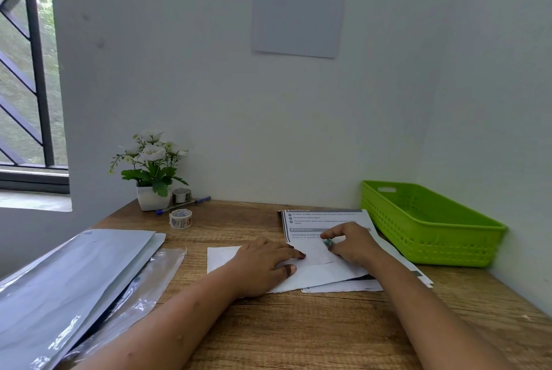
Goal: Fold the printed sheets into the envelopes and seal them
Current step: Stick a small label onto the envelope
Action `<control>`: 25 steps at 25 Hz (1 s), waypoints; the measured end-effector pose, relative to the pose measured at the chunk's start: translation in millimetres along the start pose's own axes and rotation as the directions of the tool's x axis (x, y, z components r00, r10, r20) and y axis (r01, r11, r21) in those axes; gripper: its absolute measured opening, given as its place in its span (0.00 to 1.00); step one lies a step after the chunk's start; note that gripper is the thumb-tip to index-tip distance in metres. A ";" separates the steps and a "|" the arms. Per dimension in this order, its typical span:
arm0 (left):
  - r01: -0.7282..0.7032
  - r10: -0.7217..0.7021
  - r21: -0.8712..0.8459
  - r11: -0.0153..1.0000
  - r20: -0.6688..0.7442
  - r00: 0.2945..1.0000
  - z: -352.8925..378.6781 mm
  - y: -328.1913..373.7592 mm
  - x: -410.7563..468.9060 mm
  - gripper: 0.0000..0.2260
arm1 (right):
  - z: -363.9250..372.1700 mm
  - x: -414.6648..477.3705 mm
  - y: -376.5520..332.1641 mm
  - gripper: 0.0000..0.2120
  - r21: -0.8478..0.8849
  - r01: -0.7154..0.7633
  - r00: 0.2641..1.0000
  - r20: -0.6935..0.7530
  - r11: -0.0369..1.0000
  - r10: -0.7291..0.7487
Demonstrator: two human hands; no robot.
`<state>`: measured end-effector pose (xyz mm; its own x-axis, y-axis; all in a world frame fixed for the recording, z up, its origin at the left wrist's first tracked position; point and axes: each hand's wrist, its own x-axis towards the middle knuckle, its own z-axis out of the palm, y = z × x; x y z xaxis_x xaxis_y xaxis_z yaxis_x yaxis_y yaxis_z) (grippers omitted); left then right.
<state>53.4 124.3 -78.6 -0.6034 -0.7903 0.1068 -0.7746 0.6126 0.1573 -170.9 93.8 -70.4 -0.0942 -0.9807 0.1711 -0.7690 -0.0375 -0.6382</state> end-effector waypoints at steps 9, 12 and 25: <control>-0.004 0.004 -0.002 1.000 0.004 1.000 -1.1 0.4 -0.3 0.19 | -1.0 -0.8 1.6 0.15 -0.110 0.022 1.000 -0.014 0.994 -0.024; -0.004 0.004 -0.003 1.000 0.003 1.000 -1.0 0.7 -0.5 0.19 | -1.0 -1.9 2.6 0.09 -0.176 0.028 0.997 -0.060 0.984 -0.039; -0.008 0.007 -0.017 1.000 -0.012 1.000 0.5 -1.2 -0.1 0.19 | -3.3 -4.0 3.0 0.18 -0.198 0.037 0.994 -0.094 0.979 -0.056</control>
<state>54.4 123.6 -79.3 -0.6067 -0.7858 0.1199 -0.7666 0.6183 0.1732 -175.0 98.3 -70.5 -0.1101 -0.9546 0.2769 -0.8821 -0.0345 -0.4698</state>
